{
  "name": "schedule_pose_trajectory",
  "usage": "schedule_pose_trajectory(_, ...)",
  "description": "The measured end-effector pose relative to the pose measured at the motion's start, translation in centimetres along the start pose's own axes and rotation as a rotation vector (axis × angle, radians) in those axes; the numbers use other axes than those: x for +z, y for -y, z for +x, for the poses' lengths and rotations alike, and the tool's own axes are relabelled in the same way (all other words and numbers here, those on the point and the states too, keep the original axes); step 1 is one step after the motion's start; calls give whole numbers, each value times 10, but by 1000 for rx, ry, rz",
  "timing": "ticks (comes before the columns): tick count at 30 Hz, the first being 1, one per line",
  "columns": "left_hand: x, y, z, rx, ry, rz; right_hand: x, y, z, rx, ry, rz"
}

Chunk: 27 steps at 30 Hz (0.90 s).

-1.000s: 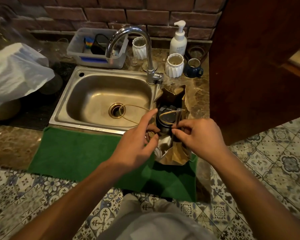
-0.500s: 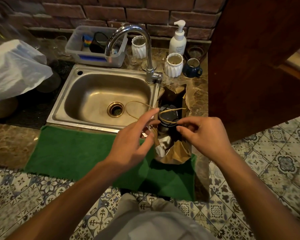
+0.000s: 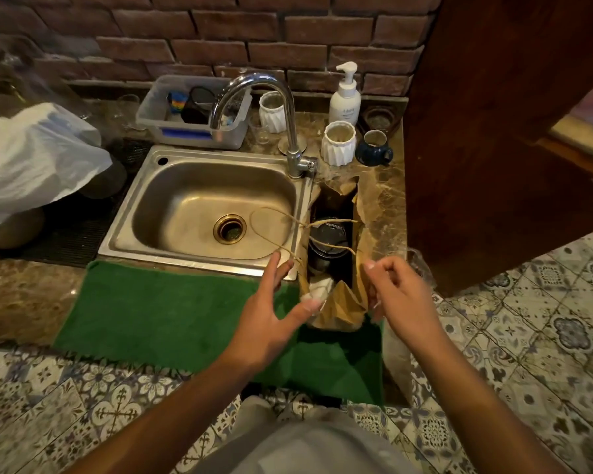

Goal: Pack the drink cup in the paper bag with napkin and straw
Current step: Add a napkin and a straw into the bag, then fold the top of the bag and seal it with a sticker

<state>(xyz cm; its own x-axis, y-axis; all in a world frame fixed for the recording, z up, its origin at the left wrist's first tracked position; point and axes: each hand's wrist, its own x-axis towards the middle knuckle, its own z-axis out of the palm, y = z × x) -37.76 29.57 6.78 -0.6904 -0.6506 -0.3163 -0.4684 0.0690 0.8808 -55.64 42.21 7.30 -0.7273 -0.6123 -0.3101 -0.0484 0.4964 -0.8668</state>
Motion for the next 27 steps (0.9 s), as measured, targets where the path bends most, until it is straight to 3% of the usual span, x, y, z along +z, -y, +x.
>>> schedule_pose_trajectory(6,21,4,11,23,69,71,20,-3,2,128,117,39)
schedule_pose_trajectory(11,24,8,13,48,67,58,29,7,5,105,130,-209)
schedule_pose_trajectory(16,21,18,20,17,51,13,35,10,5,109,166,-102)
schedule_pose_trajectory(27,9,8,33,69,201,37,44,16,10,184,220,87)
